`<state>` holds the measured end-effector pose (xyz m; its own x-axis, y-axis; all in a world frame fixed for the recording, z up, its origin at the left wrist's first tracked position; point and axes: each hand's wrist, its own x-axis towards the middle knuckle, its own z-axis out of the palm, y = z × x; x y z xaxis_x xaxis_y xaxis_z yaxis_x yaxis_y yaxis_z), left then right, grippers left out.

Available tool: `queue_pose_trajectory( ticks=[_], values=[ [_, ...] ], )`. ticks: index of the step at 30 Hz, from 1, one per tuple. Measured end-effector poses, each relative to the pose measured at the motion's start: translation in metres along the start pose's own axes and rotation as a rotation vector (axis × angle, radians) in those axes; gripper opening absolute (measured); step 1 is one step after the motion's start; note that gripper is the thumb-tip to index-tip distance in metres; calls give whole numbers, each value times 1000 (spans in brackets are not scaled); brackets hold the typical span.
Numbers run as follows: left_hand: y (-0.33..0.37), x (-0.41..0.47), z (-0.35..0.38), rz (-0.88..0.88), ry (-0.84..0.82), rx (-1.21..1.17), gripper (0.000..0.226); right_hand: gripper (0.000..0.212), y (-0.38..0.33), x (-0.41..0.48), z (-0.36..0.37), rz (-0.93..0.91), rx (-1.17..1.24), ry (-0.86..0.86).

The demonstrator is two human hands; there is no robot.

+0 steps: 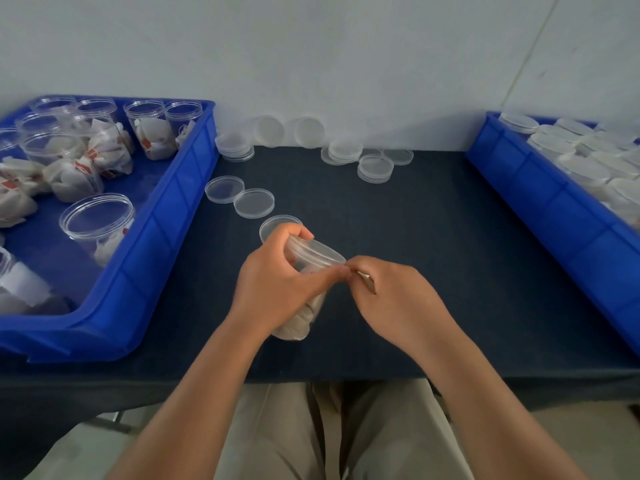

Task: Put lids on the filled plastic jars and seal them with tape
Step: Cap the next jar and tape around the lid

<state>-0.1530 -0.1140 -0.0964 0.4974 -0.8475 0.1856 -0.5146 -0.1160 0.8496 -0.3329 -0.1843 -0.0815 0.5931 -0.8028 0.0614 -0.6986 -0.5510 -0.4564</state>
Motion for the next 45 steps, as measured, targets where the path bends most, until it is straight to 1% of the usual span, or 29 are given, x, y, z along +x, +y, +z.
queue_pose_trajectory(
  ticks=[5, 10, 13, 15, 16, 18, 20, 23, 25, 31, 32, 33, 34, 35, 36, 37, 38, 39, 40, 41, 45],
  values=[
    [3, -10, 6, 12, 128, 56, 73, 24, -9, 9, 1, 101, -26, -40],
    [6, -11, 6, 10, 189, 100, 66, 24, -17, 23, -3, 126, -22, -94],
    [9, -9, 1, -16, 176, 89, 68, 21, -19, 34, -1, 140, -42, -115],
    [11, -16, 4, -17, 112, -9, 64, 16, -14, 45, 4, 187, -200, -160],
    [11, -26, 11, 14, 67, -65, 62, 17, -8, 49, 7, 224, -286, -197],
    [10, -49, 23, 83, 37, -129, 59, 20, 11, 48, 15, 263, -313, -225],
    [6, -49, 23, 61, 58, -180, 57, 23, 28, 43, 25, 194, -261, -148],
    [-2, -22, 11, -48, 44, -295, 51, 46, 36, 31, 42, 27, -278, -55],
    [-6, -5, 4, -63, 55, -328, 51, 50, 36, 24, 51, -26, -315, 24],
    [-16, 1, 5, -31, 35, -328, 47, 48, 39, 16, 52, -13, -316, -15],
    [-17, 2, 5, -31, 35, -334, 47, 49, 36, 16, 49, -18, -241, 15],
    [-18, 2, 5, -35, 37, -344, 47, 50, 31, 16, 46, -13, -97, 67],
    [-18, 2, 6, -36, 41, -354, 47, 55, 24, 16, 42, 0, 109, 117],
    [-19, 2, 6, -33, 43, -363, 47, 62, 15, 16, 39, 16, 348, 131],
    [-19, 1, 6, -27, 43, -370, 46, 71, 6, 17, 37, 26, 568, 101],
    [-19, 1, 7, -21, 39, -377, 46, 77, -4, 18, 36, 30, 726, 48],
    [-18, 1, 7, -18, 32, -380, 46, 76, -11, 20, 36, 20, 829, -8],
    [-17, 1, 7, -14, 26, -383, 47, 67, -16, 21, 38, -2, 901, -46],
    [-17, 1, 6, -10, 23, -384, 49, 53, -19, 23, 42, -19, 966, -56],
    [-18, 2, 5, -7, 22, -385, 50, 44, -20, 23, 45, -26, 1034, -51],
    [-18, 2, 2, 8, 2, -390, 51, 45, -19, 21, 58, -41, 1233, -51]
  ],
)
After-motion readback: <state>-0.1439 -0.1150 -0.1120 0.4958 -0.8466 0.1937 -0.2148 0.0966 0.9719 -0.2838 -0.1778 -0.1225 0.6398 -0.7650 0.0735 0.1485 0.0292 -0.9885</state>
